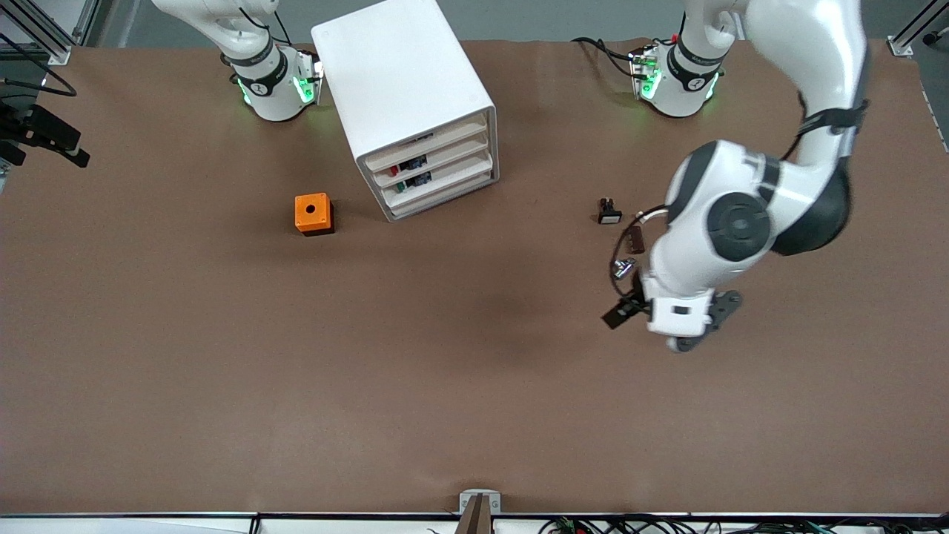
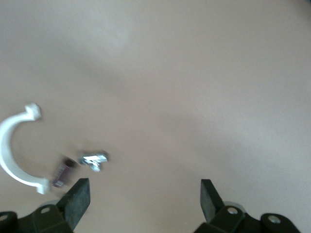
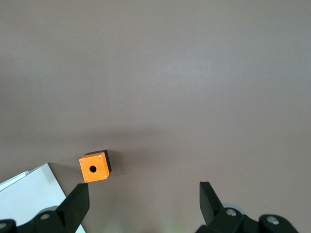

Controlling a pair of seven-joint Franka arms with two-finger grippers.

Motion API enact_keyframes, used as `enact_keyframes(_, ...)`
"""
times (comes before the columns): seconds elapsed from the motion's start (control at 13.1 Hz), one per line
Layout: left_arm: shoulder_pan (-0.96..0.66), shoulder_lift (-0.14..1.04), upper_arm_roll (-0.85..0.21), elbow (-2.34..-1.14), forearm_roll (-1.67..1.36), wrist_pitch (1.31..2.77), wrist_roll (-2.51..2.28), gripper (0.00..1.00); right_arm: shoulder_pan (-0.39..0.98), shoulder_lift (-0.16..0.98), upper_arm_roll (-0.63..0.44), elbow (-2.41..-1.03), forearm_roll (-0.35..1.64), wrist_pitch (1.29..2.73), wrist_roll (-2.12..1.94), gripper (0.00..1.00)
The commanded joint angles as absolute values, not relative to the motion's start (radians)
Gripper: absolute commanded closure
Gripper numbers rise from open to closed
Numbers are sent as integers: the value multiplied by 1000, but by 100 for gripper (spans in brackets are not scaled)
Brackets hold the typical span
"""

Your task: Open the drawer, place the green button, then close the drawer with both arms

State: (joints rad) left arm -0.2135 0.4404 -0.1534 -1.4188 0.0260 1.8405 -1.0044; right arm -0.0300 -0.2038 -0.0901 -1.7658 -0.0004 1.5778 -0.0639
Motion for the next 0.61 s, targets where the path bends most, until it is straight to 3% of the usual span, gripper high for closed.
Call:
enact_keyframes(0.0, -137, 353, -166, -1442, 48, 1787, -945, 0, -26, -201, -92, -1753, 9, 1560, -43, 0)
enact_keyframes(0.53, -6, 166, -167, -1443, 46, 1612, -577, 0, -26, -201, -92, -1756, 9, 1554, -41, 0)
